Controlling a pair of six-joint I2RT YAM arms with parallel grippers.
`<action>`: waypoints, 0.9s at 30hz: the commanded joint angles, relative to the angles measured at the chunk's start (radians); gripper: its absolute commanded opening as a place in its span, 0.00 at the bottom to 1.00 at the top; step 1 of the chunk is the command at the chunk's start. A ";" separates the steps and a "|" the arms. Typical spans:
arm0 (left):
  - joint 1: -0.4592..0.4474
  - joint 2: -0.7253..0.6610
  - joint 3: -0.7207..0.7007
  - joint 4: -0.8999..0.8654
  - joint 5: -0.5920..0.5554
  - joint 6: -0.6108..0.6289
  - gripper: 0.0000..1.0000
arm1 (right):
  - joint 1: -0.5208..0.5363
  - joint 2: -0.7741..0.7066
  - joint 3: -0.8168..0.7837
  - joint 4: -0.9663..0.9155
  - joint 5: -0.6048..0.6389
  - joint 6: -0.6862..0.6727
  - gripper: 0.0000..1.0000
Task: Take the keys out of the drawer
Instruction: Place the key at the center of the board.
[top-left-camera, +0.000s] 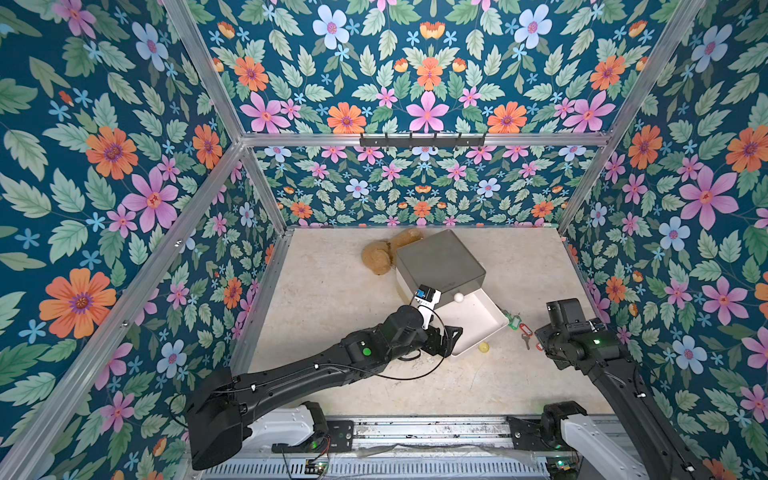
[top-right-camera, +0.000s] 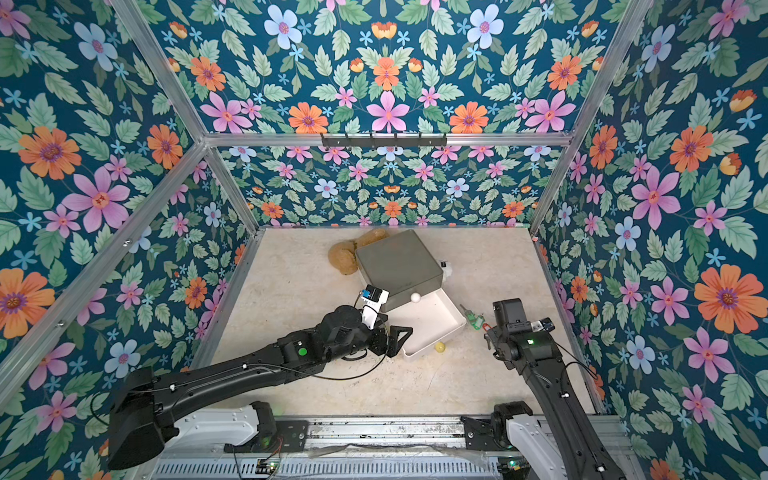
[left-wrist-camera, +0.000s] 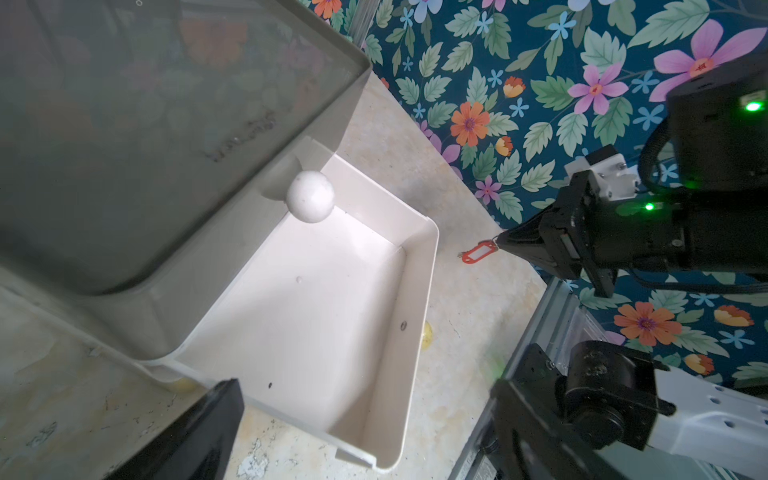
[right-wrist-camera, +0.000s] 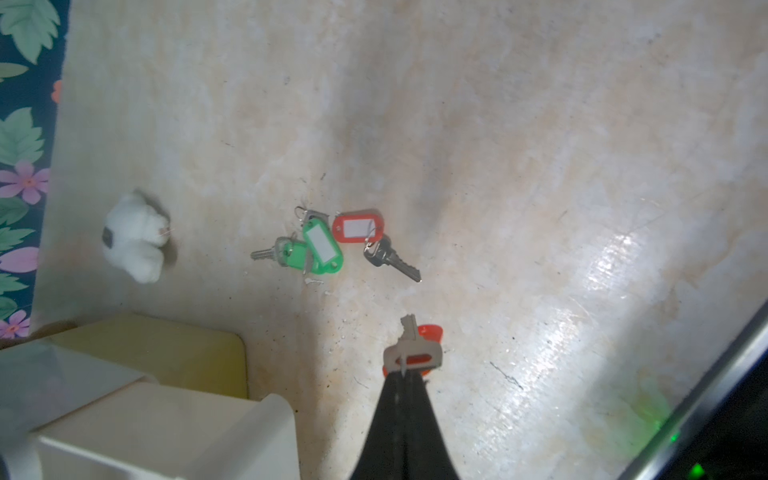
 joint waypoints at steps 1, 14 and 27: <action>-0.015 0.015 0.013 0.030 -0.020 0.029 0.99 | -0.033 0.000 -0.029 0.049 -0.078 -0.020 0.00; -0.037 0.025 -0.003 0.038 -0.028 0.027 0.99 | -0.059 0.036 -0.160 0.250 -0.234 0.055 0.00; -0.040 0.022 -0.013 0.040 -0.041 0.019 1.00 | -0.069 0.128 -0.198 0.383 -0.283 0.057 0.00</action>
